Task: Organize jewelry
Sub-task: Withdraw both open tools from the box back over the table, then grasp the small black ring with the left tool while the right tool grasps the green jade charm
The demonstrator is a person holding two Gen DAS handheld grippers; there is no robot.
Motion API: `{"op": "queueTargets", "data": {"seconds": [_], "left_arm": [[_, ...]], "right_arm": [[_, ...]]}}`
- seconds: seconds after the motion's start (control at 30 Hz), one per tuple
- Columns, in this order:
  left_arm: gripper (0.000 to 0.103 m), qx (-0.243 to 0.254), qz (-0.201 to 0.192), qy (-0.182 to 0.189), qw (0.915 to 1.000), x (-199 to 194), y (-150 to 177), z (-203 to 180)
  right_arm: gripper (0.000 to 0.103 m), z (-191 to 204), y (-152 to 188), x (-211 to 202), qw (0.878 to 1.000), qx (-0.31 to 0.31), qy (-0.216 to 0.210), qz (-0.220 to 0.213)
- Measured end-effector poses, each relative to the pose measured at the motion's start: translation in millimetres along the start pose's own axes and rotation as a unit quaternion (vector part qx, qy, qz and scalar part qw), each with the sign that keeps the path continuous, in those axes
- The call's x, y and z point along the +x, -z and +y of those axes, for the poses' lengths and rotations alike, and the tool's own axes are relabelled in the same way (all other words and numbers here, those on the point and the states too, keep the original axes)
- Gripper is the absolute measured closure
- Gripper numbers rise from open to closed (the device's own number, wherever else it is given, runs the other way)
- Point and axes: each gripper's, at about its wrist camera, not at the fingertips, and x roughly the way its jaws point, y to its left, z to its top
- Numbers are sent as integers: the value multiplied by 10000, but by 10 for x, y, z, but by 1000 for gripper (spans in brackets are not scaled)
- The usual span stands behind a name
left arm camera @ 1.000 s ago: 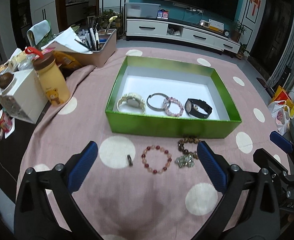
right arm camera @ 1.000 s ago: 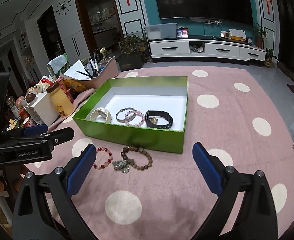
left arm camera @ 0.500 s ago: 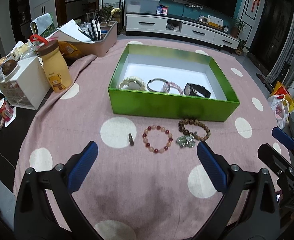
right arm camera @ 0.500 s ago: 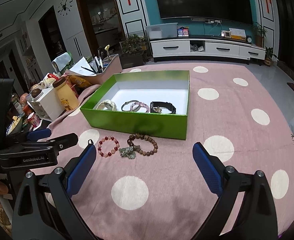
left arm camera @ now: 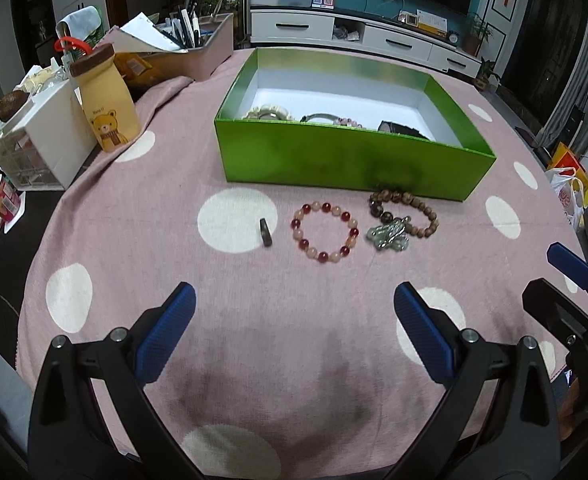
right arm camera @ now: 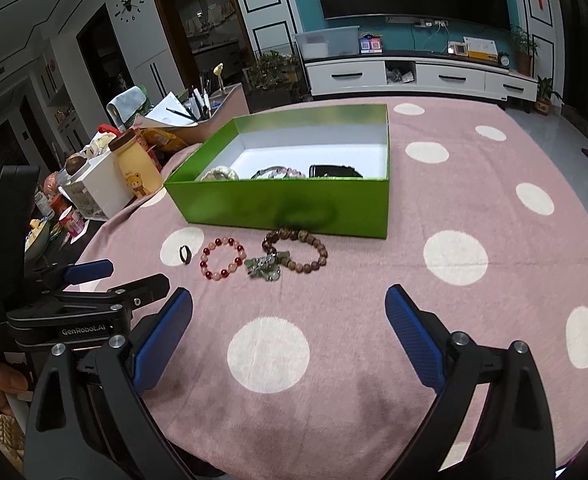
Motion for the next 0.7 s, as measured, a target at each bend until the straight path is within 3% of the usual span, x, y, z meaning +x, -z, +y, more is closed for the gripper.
{"op": "queueTargets", "data": {"seconds": [0.57, 0.7], "left_arm": [[2, -124, -216, 136, 9996, 152, 72, 184], [3, -167, -223, 171, 9995, 208, 69, 229]], "right_arm": [[6, -22, 154, 312, 9987, 81, -403, 294], [14, -11, 155, 417, 9974, 105, -585, 411]]}}
